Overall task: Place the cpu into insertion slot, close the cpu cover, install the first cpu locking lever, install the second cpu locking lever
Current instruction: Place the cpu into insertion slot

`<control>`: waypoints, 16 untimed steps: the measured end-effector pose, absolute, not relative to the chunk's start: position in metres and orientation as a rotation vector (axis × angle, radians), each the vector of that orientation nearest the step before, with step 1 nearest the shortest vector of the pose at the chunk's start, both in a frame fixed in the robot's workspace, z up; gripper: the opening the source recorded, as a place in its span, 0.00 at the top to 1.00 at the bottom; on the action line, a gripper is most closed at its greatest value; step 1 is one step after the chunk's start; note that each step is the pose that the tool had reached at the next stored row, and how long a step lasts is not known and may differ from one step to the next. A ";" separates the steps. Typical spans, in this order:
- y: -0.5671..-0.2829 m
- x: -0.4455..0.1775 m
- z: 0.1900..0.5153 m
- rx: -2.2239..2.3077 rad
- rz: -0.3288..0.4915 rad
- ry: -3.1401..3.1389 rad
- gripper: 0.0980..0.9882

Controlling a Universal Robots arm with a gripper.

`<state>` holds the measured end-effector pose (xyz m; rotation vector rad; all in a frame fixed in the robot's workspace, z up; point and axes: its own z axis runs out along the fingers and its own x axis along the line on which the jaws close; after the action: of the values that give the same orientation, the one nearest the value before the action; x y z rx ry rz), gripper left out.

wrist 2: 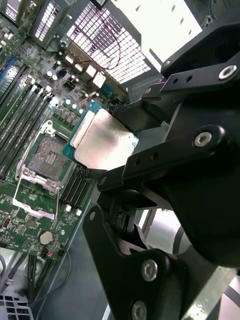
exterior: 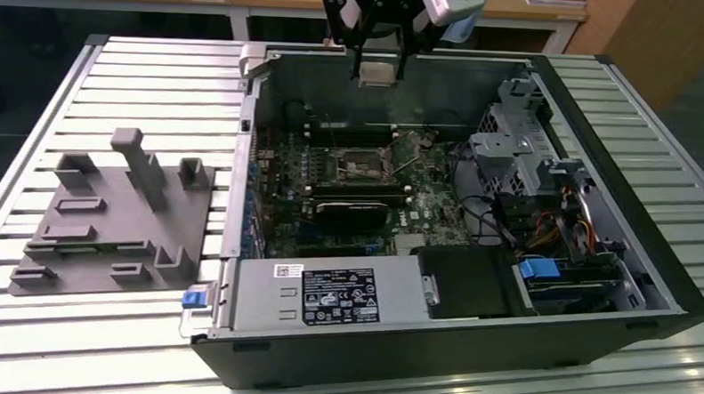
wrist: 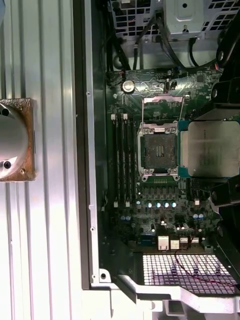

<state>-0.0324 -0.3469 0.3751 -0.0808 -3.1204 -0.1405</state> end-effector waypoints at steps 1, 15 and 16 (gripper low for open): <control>-0.347 -0.032 0.375 -0.082 -0.140 -3.120 0.50; -0.347 -0.032 0.375 -0.105 -0.141 -3.120 0.50; -0.347 -0.032 0.375 -0.107 -0.141 -3.120 0.50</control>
<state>-0.0324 -0.3469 0.3751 -0.1069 -3.1203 -0.1406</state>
